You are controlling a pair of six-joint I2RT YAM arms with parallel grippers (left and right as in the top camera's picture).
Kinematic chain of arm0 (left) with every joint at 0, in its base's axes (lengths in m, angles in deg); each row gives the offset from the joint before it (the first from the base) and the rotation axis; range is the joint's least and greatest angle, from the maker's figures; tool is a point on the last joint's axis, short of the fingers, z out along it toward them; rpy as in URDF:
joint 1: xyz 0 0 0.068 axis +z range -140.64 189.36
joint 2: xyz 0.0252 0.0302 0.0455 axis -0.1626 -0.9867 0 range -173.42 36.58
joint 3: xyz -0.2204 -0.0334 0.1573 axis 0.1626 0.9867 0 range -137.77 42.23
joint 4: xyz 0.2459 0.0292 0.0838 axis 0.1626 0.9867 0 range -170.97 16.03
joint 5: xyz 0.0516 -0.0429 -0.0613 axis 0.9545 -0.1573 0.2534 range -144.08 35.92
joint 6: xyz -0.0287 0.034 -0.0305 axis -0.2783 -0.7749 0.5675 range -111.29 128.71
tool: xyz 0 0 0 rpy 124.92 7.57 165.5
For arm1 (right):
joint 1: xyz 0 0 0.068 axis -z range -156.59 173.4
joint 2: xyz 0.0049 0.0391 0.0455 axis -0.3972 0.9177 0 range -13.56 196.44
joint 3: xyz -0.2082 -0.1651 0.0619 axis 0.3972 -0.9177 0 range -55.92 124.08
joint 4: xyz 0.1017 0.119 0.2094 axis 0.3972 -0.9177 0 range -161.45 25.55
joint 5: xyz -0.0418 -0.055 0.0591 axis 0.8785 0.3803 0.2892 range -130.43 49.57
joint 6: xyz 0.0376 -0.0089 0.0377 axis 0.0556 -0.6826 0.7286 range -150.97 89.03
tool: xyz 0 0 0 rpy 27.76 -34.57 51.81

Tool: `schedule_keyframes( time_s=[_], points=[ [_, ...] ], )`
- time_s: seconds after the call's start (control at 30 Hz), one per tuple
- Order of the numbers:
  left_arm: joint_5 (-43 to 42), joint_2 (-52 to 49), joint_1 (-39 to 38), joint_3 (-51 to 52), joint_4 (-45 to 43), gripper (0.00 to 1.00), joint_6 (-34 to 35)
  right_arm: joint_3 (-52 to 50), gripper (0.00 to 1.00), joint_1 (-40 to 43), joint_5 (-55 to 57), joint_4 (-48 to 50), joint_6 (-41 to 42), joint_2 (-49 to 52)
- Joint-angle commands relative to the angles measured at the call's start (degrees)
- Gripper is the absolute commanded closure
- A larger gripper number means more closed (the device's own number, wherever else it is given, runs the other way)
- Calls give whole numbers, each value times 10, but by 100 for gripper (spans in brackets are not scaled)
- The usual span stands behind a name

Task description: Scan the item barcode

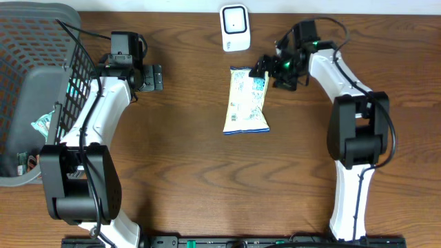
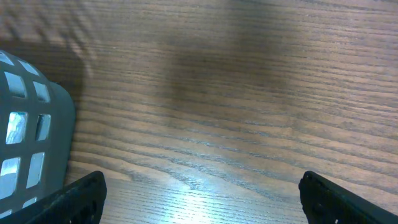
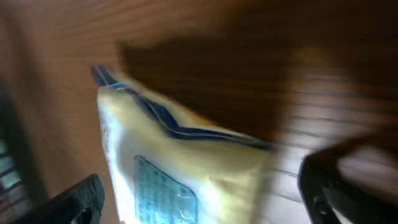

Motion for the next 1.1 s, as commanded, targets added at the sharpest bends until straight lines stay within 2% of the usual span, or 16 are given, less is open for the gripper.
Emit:
schedule_keyframes(
  time_s=[0.0, 0.1, 0.17, 0.23, 0.3, 0.37, 0.43, 0.7, 1.07],
  points=[
    [3, -1, 0, 1, 1, 2, -2, 7, 4, -8, -30, 5, -18, 24],
    [3, -1, 0, 1, 1, 2, -2, 7, 7, -14, -30, 6, -18, 37],
    [3, -1, 0, 1, 1, 2, -2, 7, 19, -20, -27, 8, -14, 47],
    [3, -1, 0, 1, 1, 2, -2, 7, 45, -25, -25, 9, -14, 60],
    [3, -1, 0, 1, 1, 3, -2, 7, 62, -29, -18, 8, -10, 69],
    [3, -1, 0, 1, 1, 2, -2, 7, 71, -30, -3, 7, 2, 73],
    [3, -1, 0, 1, 1, 2, -2, 8, 99, -30, 4, 8, 2, 73],
    [3, -1, 0, 1, 1, 2, -2, 8, 99, -13, 2, 7, 14, 20],
    [3, -1, 0, 1, 1, 2, -2, 8, 99, -4, -28, -1, -55, -106]
  ],
)
